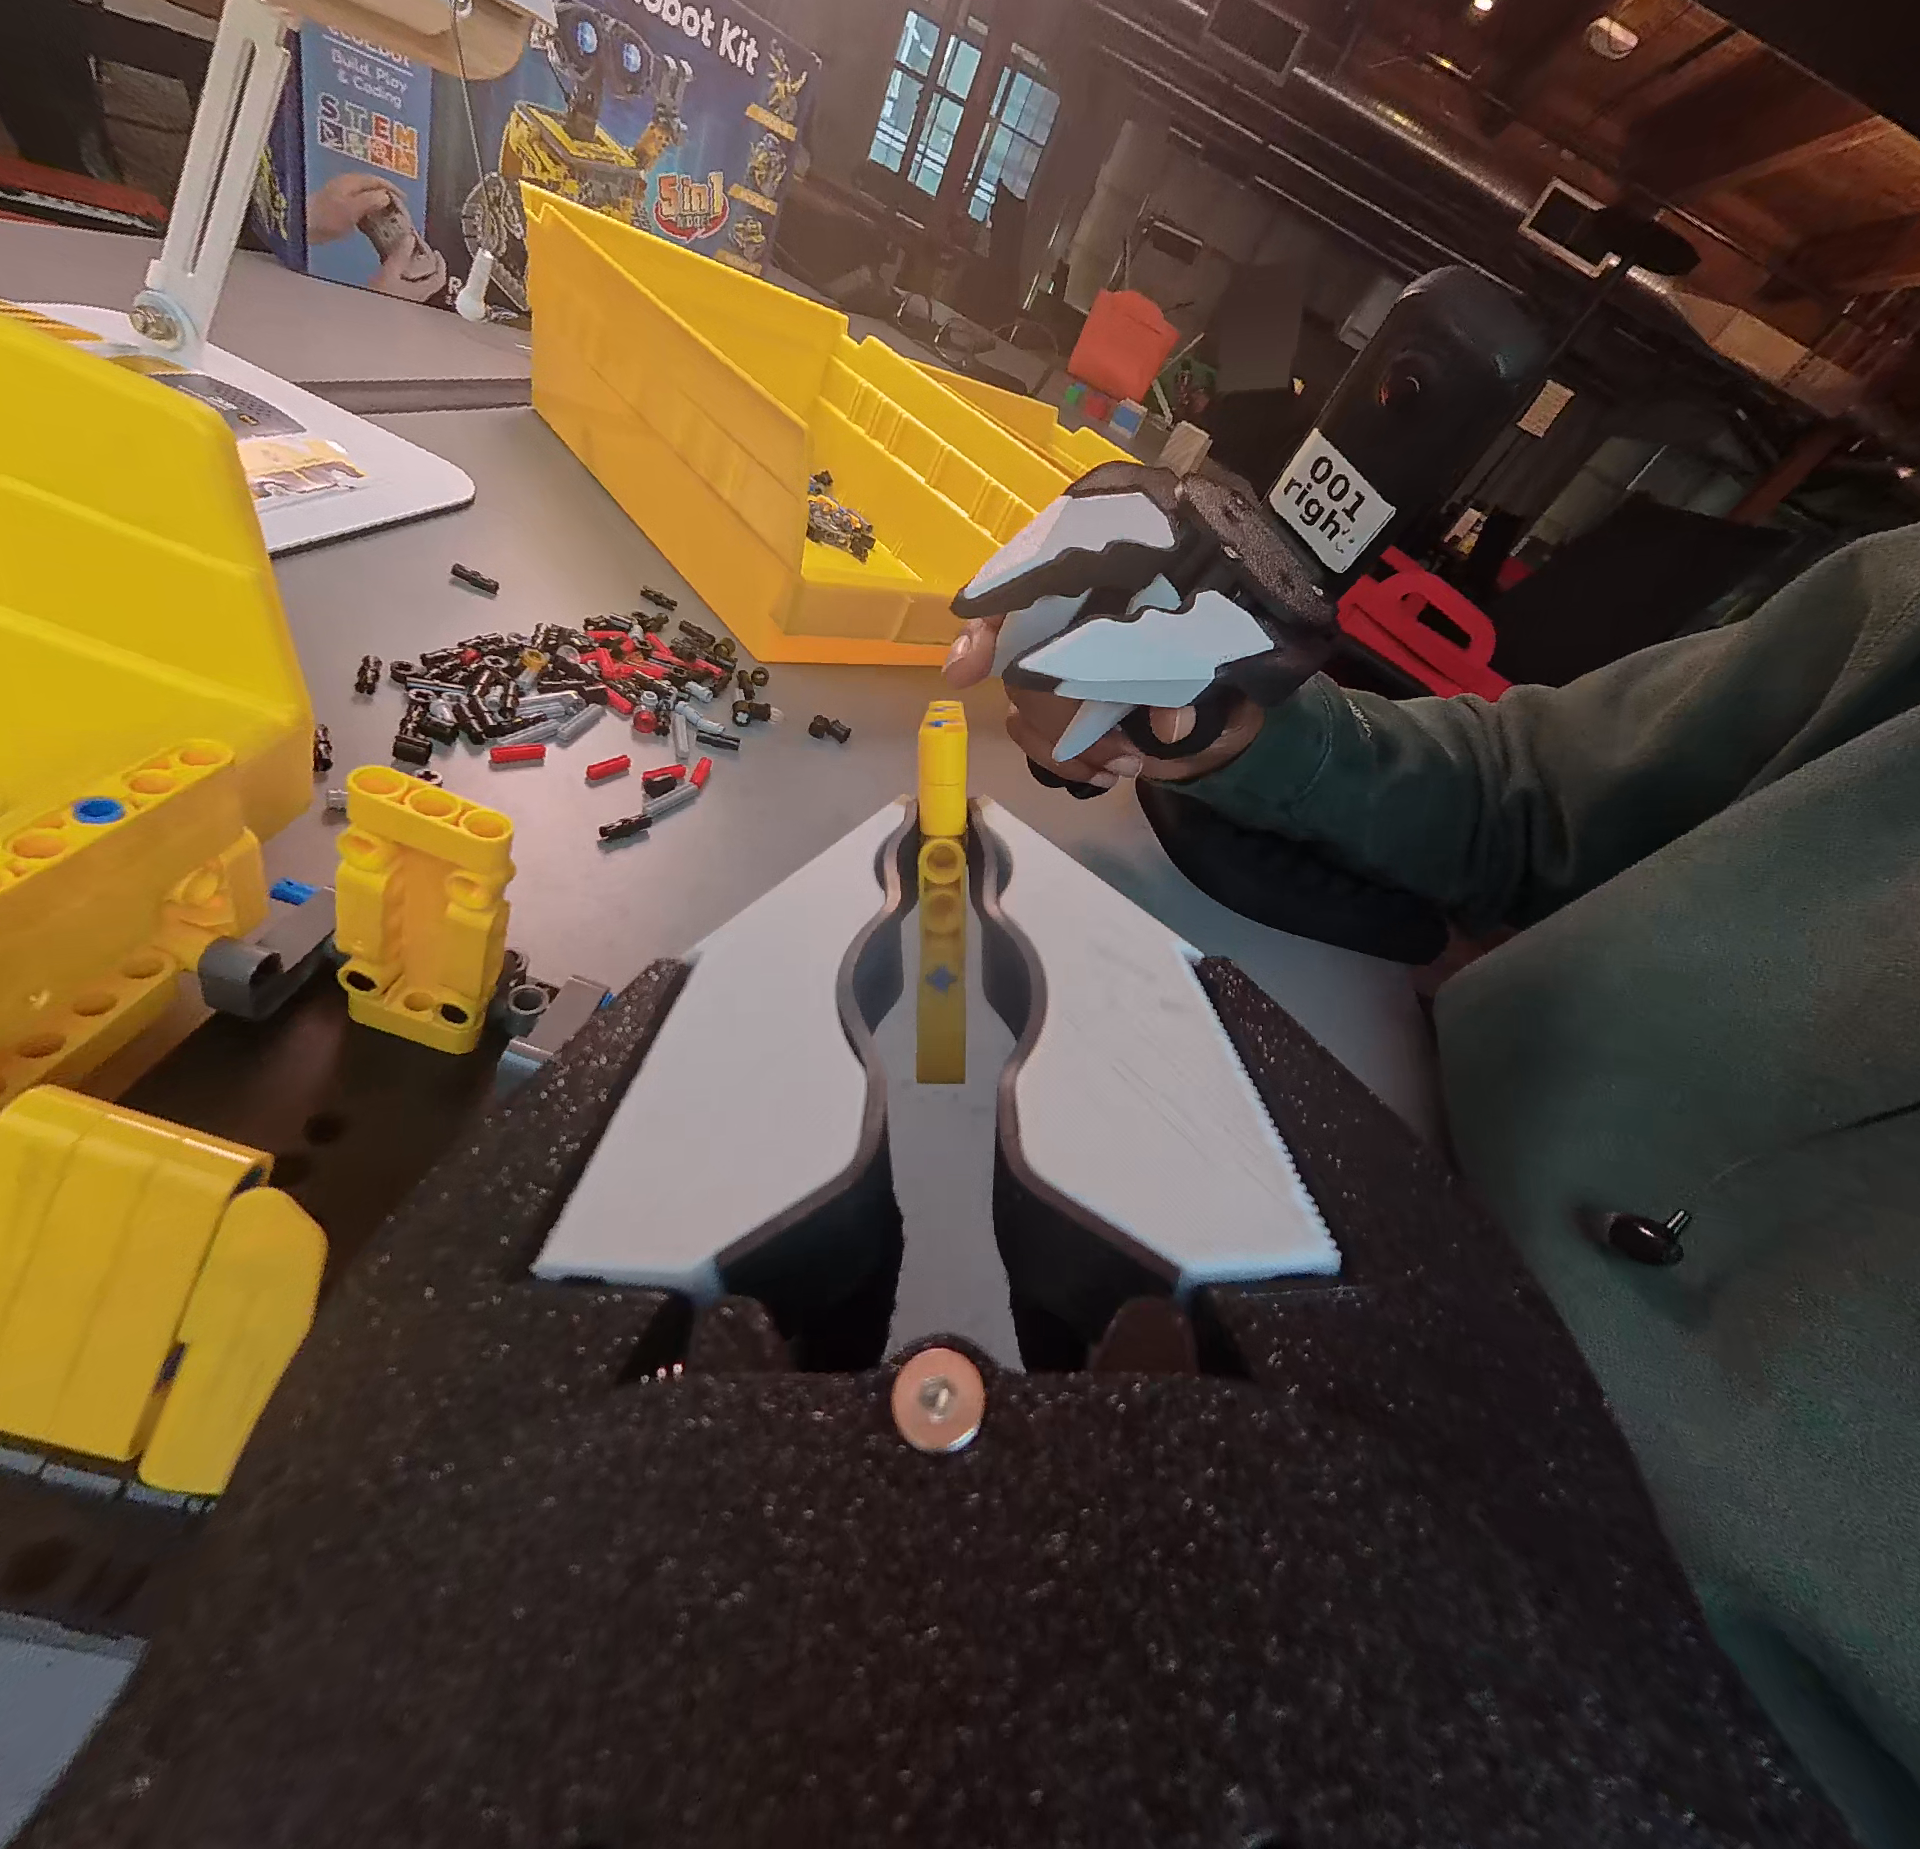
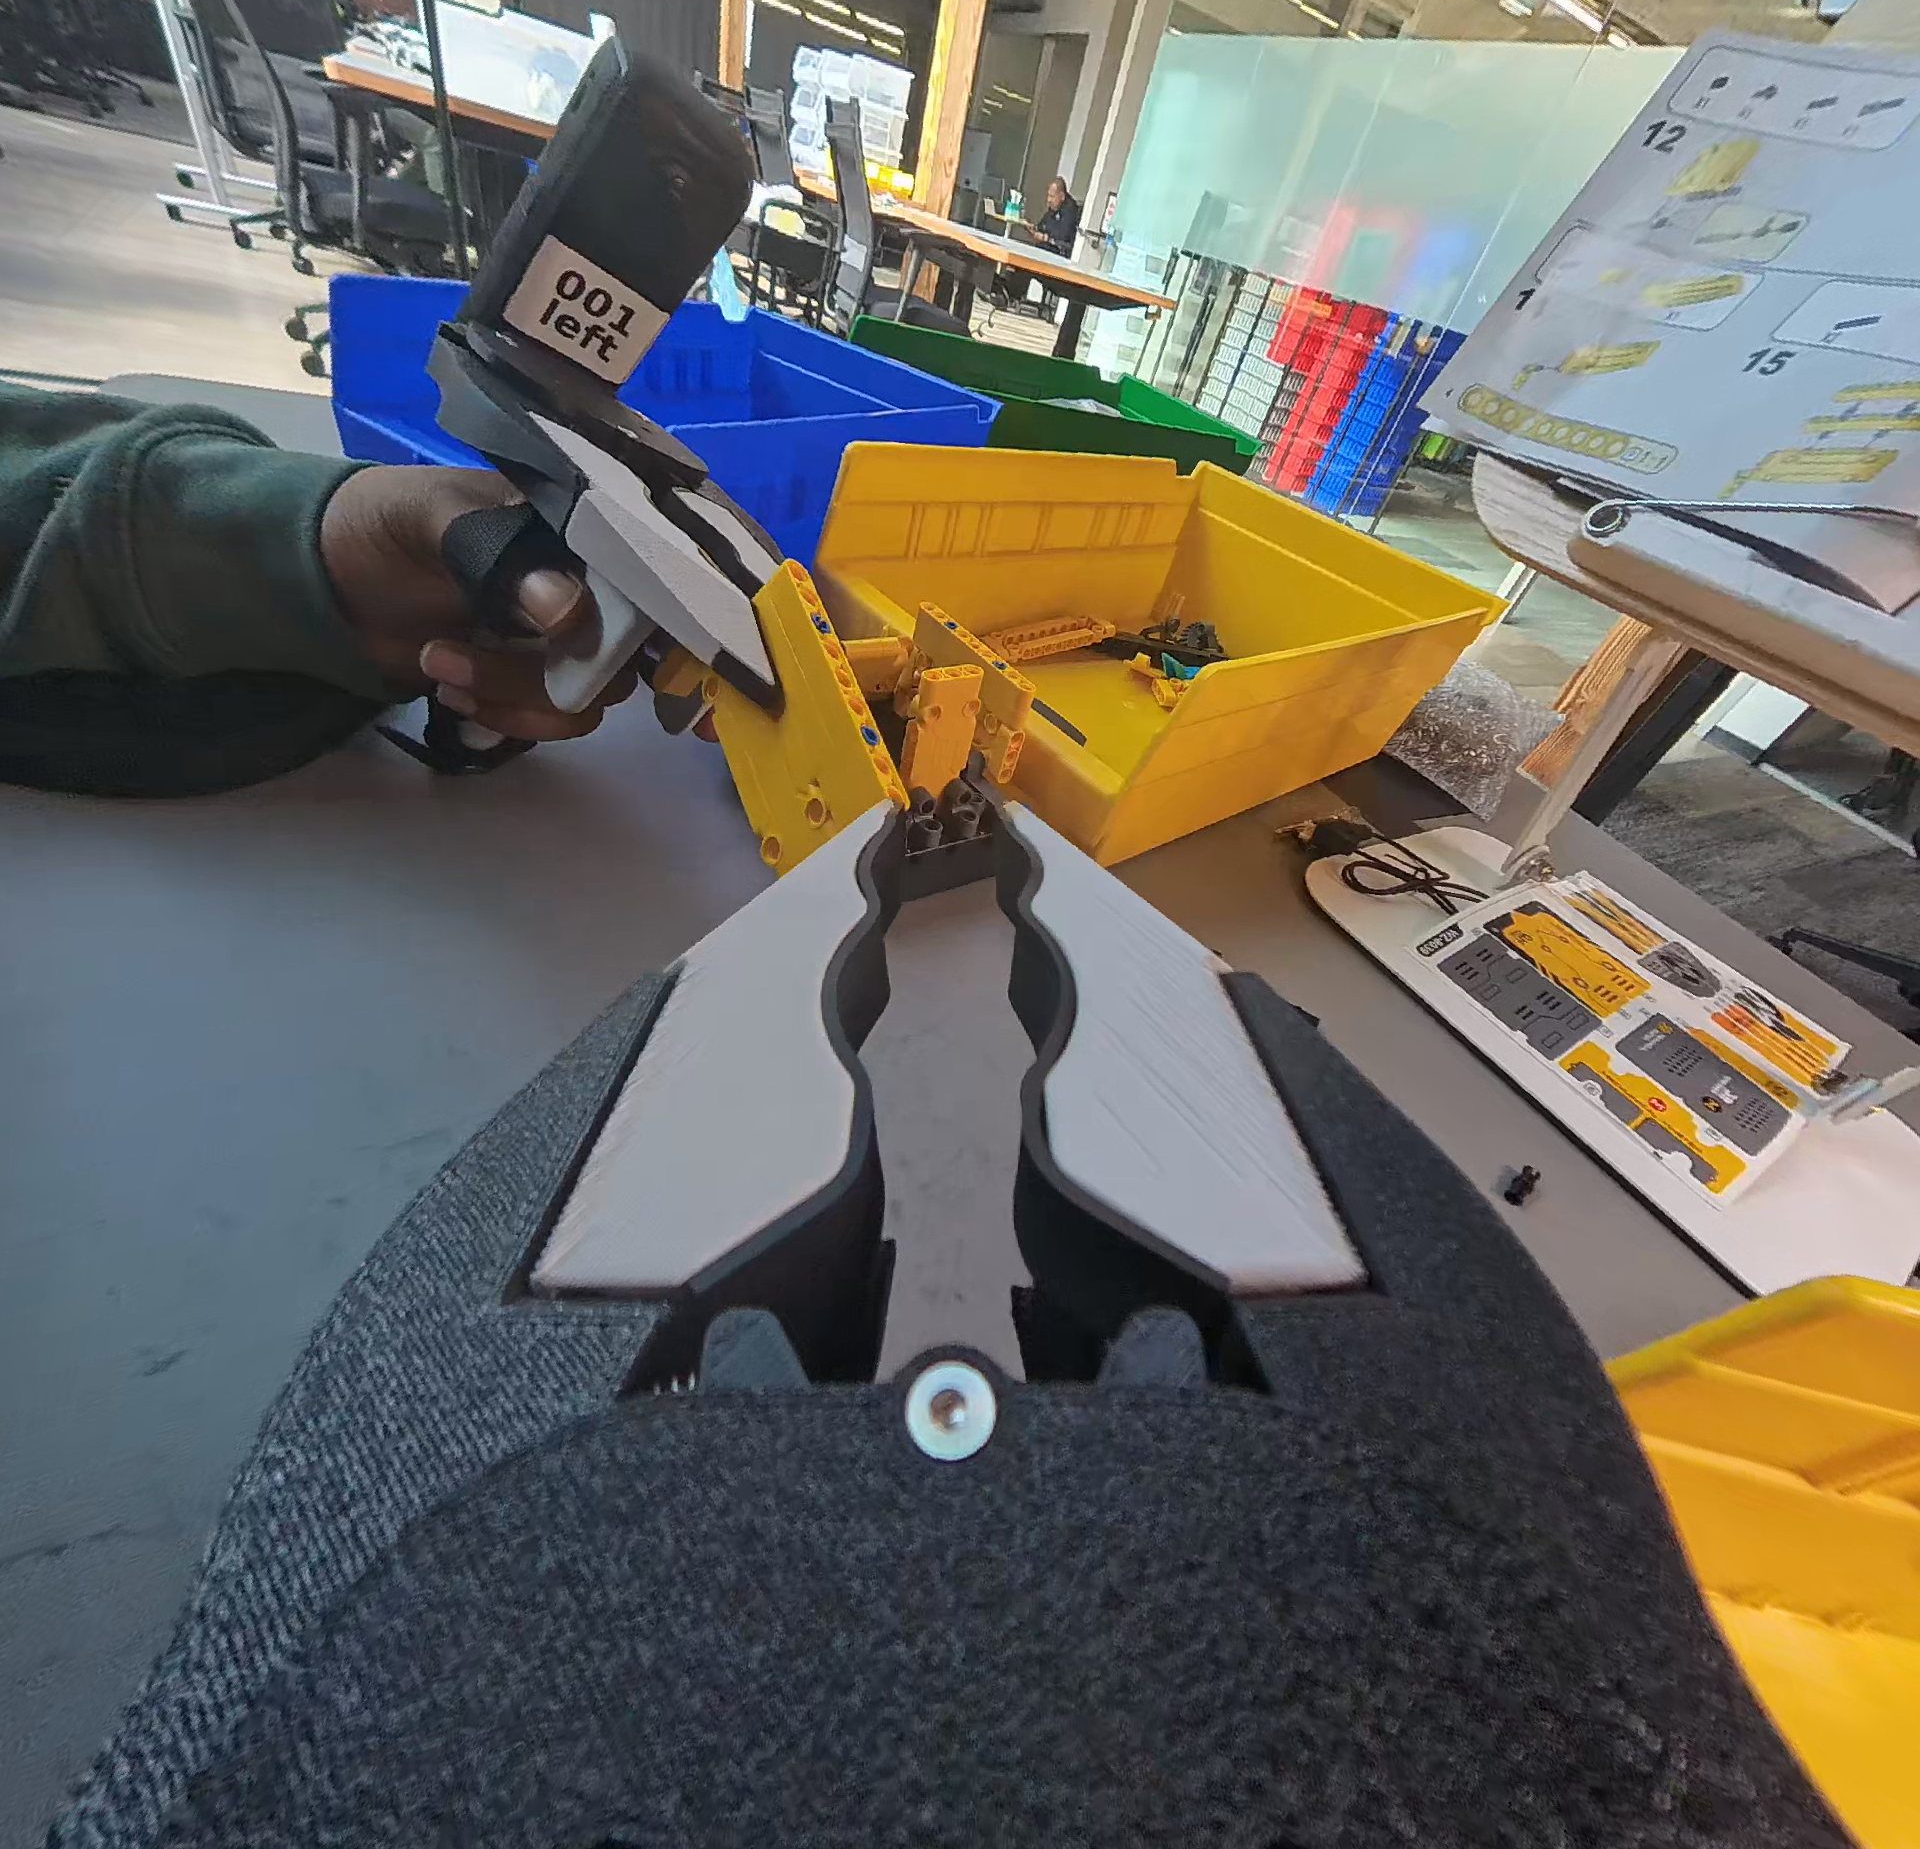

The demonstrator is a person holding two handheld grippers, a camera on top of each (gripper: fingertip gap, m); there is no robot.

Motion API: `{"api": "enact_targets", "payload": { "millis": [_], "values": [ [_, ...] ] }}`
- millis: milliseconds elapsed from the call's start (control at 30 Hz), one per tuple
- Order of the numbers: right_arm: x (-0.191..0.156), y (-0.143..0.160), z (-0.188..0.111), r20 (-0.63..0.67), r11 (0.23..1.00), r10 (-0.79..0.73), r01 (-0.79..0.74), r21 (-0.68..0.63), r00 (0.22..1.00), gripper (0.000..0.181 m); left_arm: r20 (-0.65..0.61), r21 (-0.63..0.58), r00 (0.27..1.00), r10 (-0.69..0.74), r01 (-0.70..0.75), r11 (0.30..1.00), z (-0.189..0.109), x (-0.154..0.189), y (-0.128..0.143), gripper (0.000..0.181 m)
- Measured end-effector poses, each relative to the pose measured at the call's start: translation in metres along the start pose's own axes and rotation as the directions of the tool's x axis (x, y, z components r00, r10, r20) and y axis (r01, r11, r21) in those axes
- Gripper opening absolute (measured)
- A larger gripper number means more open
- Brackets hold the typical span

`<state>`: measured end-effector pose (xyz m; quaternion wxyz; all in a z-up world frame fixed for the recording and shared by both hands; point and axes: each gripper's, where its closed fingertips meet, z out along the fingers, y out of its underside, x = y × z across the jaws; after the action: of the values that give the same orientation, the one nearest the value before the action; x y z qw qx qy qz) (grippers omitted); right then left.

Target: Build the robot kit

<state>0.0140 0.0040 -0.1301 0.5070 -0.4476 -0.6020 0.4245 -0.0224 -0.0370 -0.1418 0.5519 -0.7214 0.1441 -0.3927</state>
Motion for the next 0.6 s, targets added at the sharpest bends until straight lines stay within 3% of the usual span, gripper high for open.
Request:
{"api": "enact_targets", "payload": {
  "millis": [200, 433, 600],
  "values": [
    [-0.003, 0.001, 0.005, 0.024, 0.999, 0.039, -0.040, 0.019, 0.999, 0.018, 0.015, 0.022, 1.000, 0.027, -0.028, 0.999, -0.003, 0.004, -0.006, 0.006],
    [-0.021, 0.003, 0.009, 0.068, 0.998, -0.052, 0.055, -0.031, 0.996, 0.041, 0.012, -0.021, 0.999, 0.042, -0.042, 0.999, 0.002, 0.007, 0.001, 0.006],
    [-0.043, 0.009, 0.012, 0.186, 0.996, -0.022, 0.037, -0.075, 0.982, 0.037, -0.035, -0.084, 0.991, 0.128, -0.130, 0.988, 0.011, 0.019, 0.011, 0.006]
  ]
}}
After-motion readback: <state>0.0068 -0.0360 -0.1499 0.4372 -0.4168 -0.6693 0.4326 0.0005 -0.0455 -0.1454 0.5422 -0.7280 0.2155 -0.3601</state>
